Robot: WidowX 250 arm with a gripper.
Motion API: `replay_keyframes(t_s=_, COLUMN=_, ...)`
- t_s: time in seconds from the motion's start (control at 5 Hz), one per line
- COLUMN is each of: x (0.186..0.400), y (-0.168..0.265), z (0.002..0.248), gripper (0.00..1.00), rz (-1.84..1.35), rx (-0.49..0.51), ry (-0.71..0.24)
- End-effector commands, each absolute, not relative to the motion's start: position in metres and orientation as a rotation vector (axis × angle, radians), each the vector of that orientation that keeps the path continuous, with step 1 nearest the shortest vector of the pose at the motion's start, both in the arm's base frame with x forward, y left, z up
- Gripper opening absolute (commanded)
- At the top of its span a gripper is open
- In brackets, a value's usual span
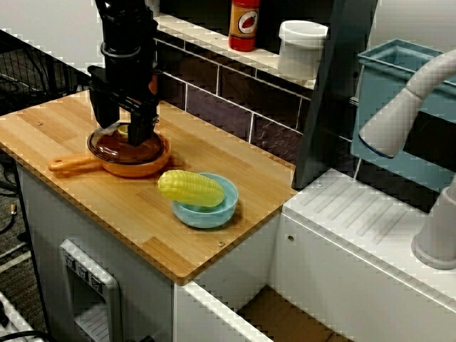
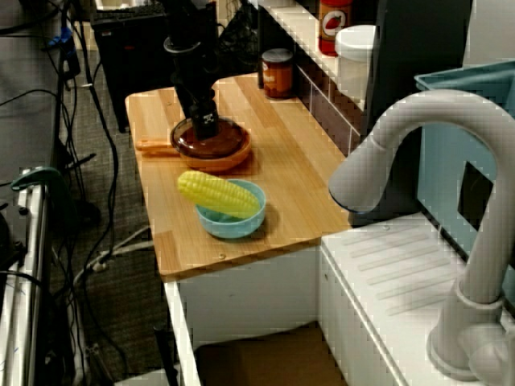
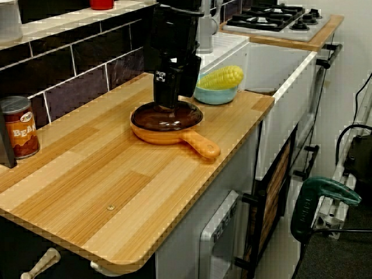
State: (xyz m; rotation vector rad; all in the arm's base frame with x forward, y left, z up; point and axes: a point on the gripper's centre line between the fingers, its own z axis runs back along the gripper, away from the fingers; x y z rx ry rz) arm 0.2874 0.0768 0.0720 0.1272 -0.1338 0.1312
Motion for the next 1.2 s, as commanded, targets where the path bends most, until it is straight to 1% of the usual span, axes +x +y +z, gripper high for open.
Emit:
replay_keyframes(t_s=0.0, x=0.2975, y=0.0816, z=0.0875, gripper=1.0, rz=0.145, rx=0.14, ry=-0.199)
replay_keyframes(t_s=0.2, x=0.3006, y=0.0834, z=0.0825, gripper=1.0, rz=0.149, rx=0.139, ry=-0.191)
replay_keyframes(t_s=1.0, x=0.3004, y=0.0865, z=0.0804, gripper=1.0, rz=0.164, rx=0.129, ry=-0.184)
